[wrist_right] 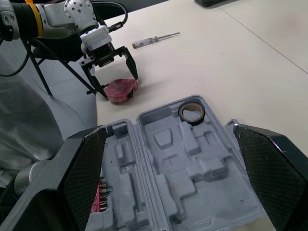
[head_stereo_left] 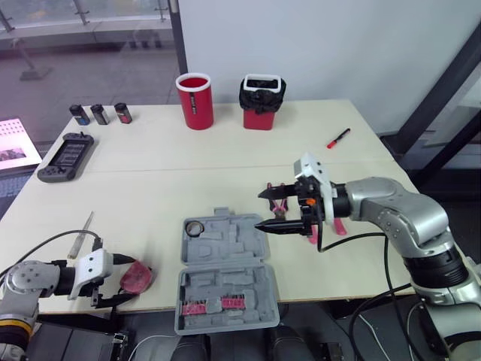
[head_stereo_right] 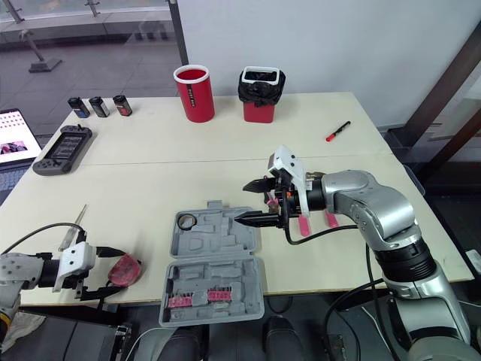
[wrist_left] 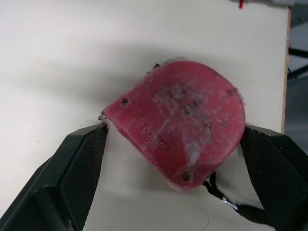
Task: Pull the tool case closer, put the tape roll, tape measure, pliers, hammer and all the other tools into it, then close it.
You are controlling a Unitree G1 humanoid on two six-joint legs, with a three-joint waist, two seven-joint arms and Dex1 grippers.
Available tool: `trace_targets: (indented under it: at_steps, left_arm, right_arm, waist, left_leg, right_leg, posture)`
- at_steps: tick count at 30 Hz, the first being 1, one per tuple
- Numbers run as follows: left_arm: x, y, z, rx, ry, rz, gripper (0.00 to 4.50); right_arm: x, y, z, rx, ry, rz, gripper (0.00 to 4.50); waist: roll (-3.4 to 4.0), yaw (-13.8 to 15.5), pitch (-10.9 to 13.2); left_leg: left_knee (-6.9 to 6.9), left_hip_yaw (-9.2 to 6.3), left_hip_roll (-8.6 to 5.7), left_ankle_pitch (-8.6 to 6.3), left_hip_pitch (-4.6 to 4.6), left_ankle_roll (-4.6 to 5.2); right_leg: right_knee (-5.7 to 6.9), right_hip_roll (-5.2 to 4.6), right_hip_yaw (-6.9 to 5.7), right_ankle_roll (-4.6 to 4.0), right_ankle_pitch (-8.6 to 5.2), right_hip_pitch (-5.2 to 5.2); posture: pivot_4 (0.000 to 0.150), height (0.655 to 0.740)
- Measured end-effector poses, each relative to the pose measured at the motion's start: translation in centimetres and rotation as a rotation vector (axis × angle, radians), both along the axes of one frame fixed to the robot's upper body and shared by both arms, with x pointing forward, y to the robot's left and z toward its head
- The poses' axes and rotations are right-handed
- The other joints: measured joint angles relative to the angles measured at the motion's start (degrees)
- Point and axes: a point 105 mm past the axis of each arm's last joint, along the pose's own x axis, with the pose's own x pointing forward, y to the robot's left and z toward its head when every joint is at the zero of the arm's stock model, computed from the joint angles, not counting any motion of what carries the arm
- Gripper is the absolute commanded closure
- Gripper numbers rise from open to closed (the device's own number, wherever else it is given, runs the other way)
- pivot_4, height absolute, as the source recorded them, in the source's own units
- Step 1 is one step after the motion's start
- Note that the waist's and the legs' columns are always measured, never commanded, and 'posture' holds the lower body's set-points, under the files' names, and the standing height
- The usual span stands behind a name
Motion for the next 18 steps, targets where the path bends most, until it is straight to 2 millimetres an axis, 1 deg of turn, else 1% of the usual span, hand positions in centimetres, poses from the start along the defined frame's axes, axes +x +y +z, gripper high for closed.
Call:
trace_targets:
  at_steps: [3, 12, 18]
  left_arm:
    - [0.5, 0.0, 0.1, 0.020, -0.015, -0.015, 0.05]
    - [2.1, 0.5, 0.7, 0.036, -0.061, 0.031, 0.05]
    - [2.7, -0.2, 0.7, 0.037, -0.052, 0.014, 0.05]
  right_arm:
    - [0.1, 0.0, 0.0, -0.005, -0.005, -0.004, 0.00]
    - [0.2, 0.0, 0.2, -0.005, -0.017, -0.013, 0.00]
    - [0.3, 0.0, 0.2, -0.006, -0.020, -0.021, 0.00]
  waist:
    - [0.00, 0.05, 0.00]
    - [0.01, 0.19, -0.01]
    - [0.04, 0.38, -0.02]
  left_leg:
    - [0.01, 0.00, 0.00, 0.00, 0.00, 0.00]
    - [0.02, -0.01, 0.00, 0.01, 0.02, 0.01]
    - [0.04, 0.00, 0.00, 0.01, 0.02, 0.01]
  right_leg:
    - [0.02, 0.00, 0.00, 0.02, 0.01, 0.00]
    - [0.05, 0.01, 0.00, 0.10, 0.06, 0.01]
    - [0.05, 0.01, 0.00, 0.11, 0.06, 0.03]
  posture:
    - [0.150, 0.7400]
    - [0.150, 0.7400]
    - [0.150, 0.7400]
